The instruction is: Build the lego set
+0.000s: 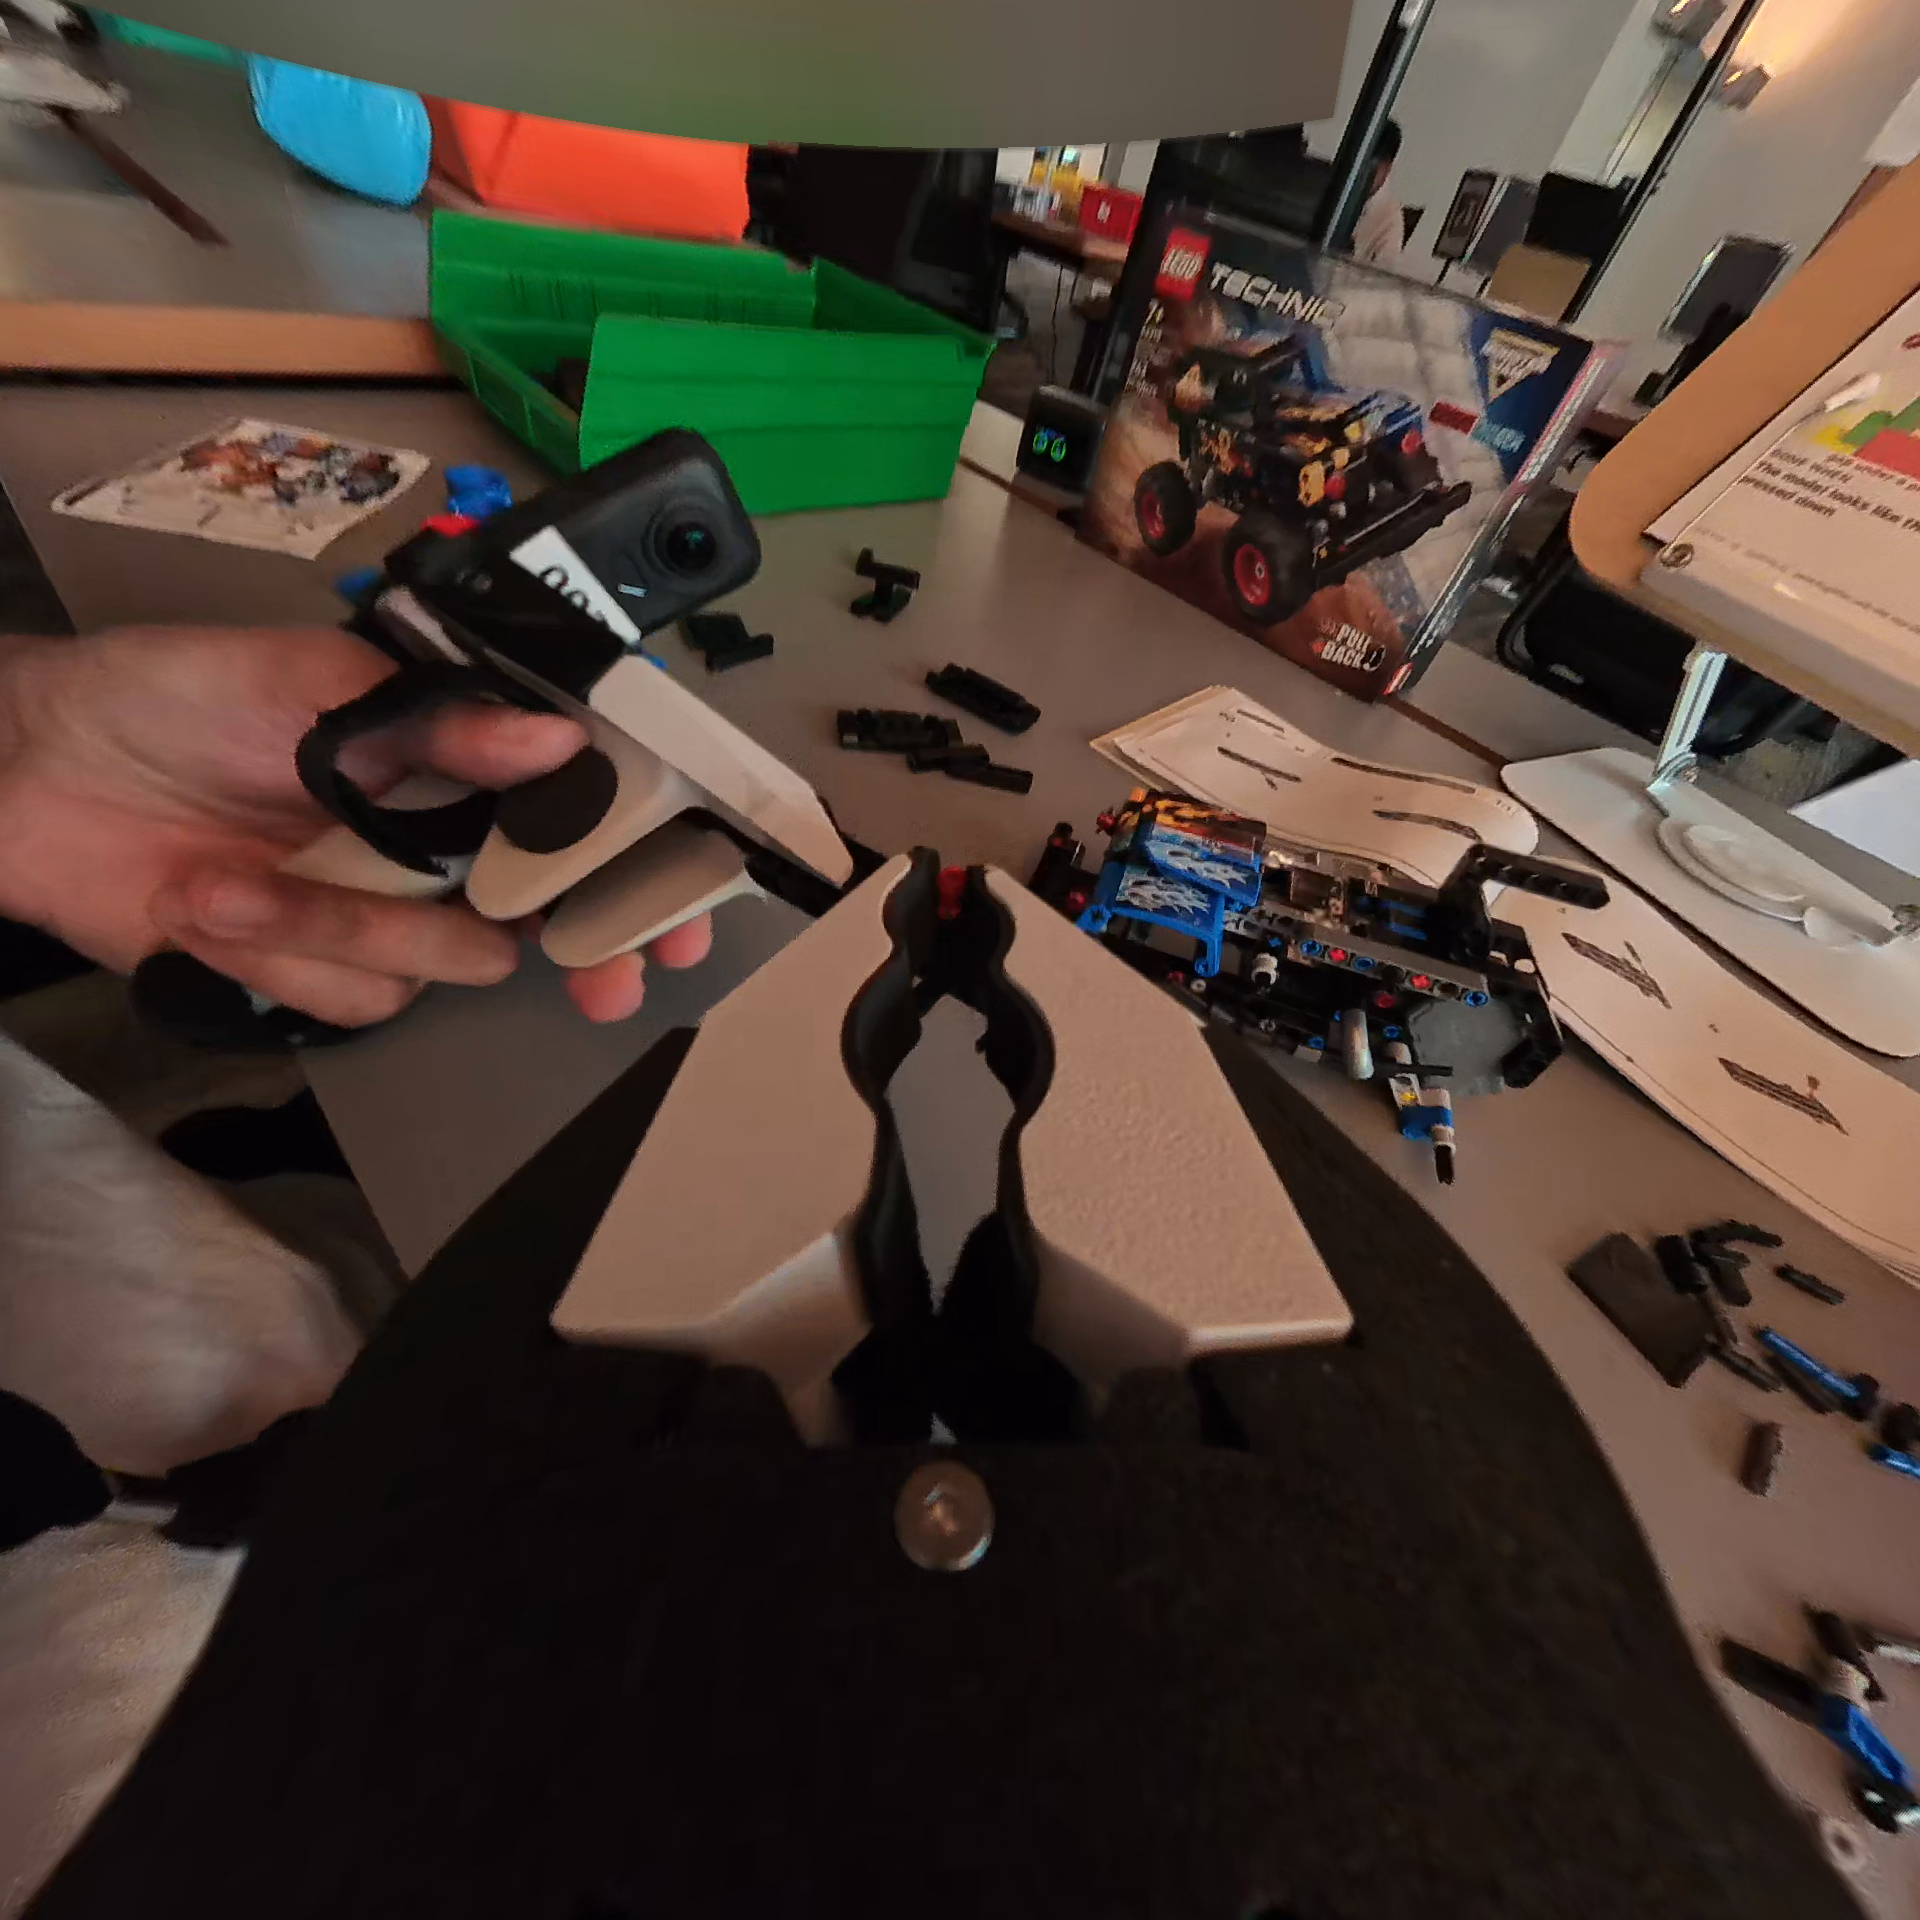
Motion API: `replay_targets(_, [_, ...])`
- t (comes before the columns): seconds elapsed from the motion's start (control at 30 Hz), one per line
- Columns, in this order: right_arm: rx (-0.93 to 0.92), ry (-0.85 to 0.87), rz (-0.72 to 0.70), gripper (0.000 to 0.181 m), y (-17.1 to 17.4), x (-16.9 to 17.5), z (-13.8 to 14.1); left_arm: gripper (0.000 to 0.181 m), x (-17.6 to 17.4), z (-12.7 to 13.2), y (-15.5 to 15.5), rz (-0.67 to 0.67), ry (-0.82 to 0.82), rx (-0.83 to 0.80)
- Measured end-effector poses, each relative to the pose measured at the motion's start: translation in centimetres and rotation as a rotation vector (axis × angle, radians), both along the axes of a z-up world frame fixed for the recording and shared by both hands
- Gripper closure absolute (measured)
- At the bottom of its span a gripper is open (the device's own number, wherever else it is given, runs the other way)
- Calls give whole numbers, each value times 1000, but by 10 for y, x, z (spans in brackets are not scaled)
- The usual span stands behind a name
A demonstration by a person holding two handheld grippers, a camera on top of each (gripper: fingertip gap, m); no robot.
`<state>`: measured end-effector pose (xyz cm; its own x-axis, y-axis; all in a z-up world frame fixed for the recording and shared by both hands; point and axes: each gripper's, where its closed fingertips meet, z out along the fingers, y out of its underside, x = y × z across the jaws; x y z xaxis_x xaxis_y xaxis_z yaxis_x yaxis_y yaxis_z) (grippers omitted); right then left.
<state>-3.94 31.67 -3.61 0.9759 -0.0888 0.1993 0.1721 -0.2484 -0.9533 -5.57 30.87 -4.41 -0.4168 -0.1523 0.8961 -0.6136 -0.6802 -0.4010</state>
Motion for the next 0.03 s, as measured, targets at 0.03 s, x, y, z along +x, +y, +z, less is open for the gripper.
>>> replay_targets(0.03, [-29, -7, 10, 177, -1, 0, -2, 176, 0, -2, -1, -9, 15, -4])
